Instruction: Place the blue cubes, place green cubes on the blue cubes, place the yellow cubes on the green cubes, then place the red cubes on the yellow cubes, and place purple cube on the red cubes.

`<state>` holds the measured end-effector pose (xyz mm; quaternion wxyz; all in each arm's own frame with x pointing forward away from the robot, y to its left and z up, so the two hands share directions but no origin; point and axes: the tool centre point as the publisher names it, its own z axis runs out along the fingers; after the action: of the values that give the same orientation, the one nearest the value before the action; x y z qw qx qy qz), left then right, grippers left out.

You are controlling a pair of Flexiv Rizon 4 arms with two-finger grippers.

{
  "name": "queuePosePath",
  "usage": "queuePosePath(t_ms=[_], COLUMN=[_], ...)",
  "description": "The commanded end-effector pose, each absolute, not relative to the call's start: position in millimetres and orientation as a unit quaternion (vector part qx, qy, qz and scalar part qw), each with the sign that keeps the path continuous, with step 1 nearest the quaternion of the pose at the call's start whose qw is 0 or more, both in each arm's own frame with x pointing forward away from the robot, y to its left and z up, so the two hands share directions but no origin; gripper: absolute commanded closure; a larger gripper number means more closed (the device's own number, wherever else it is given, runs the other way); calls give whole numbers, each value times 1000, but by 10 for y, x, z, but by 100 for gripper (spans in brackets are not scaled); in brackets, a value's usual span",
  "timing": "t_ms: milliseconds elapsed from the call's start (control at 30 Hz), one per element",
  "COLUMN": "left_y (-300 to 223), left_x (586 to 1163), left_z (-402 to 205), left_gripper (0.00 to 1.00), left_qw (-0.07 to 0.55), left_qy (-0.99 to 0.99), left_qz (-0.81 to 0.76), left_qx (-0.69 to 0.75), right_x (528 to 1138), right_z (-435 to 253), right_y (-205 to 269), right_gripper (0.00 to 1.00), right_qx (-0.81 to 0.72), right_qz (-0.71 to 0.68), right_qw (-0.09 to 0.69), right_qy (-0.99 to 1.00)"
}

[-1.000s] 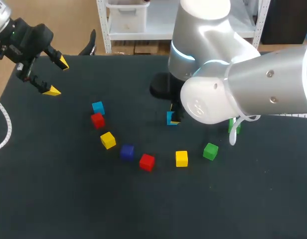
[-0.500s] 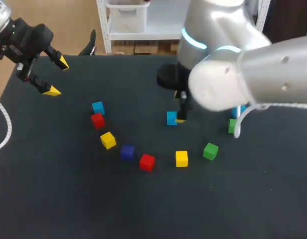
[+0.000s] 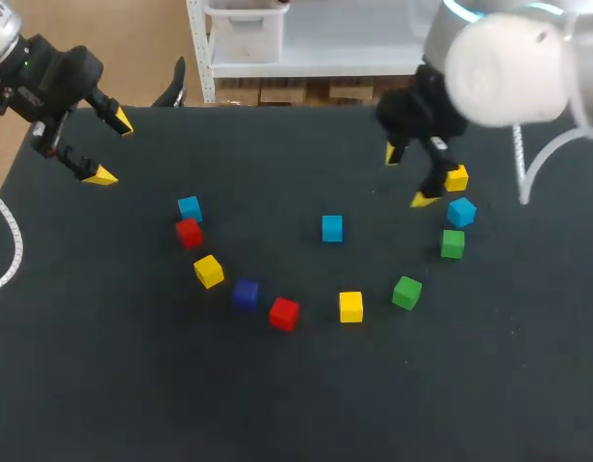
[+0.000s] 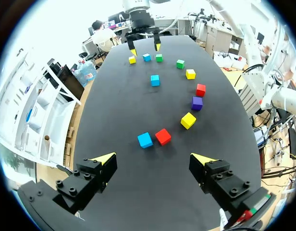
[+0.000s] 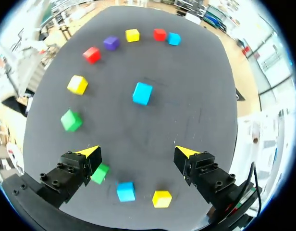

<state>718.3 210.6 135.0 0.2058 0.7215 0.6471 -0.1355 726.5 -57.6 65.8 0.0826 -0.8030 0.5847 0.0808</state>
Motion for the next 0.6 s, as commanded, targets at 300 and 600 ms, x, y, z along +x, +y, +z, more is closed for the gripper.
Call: queuePosePath(t_ms=[300,600], left_y=[2112,2112], left_x=[7179,7179], left_z=[1347,1347], left_gripper=[0,0], left_qw=[207,207], left_qy=[646,646], left_qz=[-135,-135], left_qx=[722,722], right_x=[7183,7157], right_z=[605,514], right_y=[-1144,-1465], right_gripper=[0,0], right_qx=[-820,-841], right_qz=[52,47], right_qw=[70,53], right_qy=[565,536])
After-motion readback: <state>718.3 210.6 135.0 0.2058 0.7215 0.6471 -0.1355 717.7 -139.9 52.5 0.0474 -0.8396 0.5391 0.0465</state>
